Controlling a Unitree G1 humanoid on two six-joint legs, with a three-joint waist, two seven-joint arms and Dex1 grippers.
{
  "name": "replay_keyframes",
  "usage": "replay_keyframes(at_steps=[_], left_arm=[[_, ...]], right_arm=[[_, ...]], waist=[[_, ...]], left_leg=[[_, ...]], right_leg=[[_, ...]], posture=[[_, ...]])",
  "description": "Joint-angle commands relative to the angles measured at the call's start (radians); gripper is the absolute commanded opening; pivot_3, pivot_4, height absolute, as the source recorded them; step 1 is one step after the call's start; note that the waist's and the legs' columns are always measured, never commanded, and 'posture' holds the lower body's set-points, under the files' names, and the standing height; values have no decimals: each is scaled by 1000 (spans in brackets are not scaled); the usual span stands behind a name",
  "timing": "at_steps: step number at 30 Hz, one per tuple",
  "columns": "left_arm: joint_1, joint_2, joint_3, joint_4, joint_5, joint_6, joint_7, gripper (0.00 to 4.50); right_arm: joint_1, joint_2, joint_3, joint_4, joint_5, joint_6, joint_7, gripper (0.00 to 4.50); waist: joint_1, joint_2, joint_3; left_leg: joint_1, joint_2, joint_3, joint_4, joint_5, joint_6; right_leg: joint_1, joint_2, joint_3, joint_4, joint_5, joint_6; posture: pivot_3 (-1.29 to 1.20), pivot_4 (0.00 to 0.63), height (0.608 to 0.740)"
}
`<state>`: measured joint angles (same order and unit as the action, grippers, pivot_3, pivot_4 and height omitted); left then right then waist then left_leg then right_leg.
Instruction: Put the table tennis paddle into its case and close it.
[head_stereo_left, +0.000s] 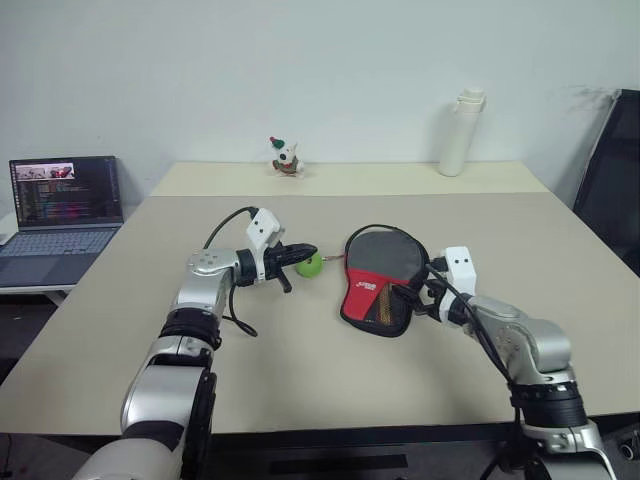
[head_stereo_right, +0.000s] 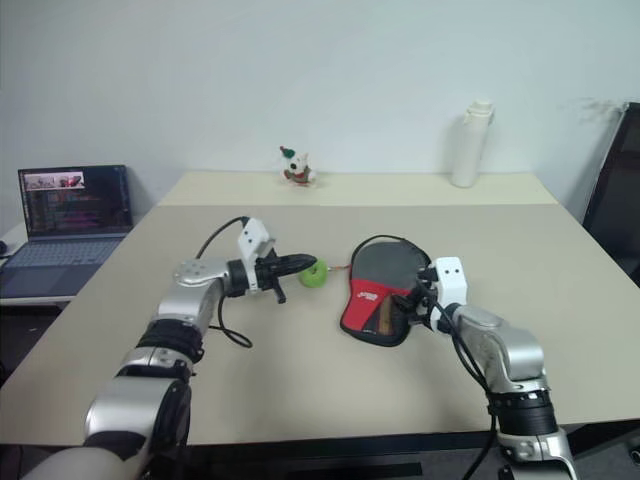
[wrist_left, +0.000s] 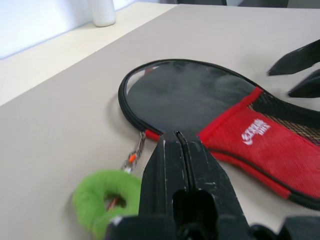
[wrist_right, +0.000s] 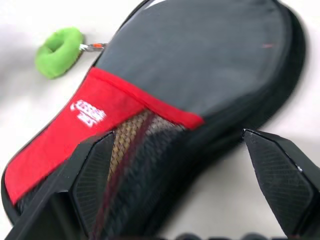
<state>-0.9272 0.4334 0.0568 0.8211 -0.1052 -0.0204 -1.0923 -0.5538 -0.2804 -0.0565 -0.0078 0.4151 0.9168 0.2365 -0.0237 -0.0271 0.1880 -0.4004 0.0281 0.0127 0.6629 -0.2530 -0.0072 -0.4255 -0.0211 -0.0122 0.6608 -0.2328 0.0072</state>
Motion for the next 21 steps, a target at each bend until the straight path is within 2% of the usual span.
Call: replay_keyframes(at_steps=[1,6,11,21], left_arm=[[15,6,9,-121,-37,42,24,22],[35,6,5,-171,-44,74,45,22],[51,9,1,-201,-49,88,54,22],[50,16,-8,-210,-49,94,58,22]], right_arm=[[-37,6,1,83,-51,-80,-5,4500],[-43,7,10,120,-104,-126,-6,4500],[-28,25,13,76,-124,-113,-17,4500],[-46,172,-105,141,-38,0,-73,4500]], waist=[[0,0,0],[-3,0,0],[-3,0,0],[-6,0,0]], left_leg=[[0,0,0,0,0,0],[0,0,-1,0,0,0],[1,0,-1,0,0,0],[2,0,-1,0,0,0]], right_leg=[[0,0,0,0,0,0],[0,0,0,1,0,0],[0,0,1,1,0,0],[0,0,1,2,0,0]], posture=[[0,150,740],[0,150,740],[0,150,740],[0,150,740]])
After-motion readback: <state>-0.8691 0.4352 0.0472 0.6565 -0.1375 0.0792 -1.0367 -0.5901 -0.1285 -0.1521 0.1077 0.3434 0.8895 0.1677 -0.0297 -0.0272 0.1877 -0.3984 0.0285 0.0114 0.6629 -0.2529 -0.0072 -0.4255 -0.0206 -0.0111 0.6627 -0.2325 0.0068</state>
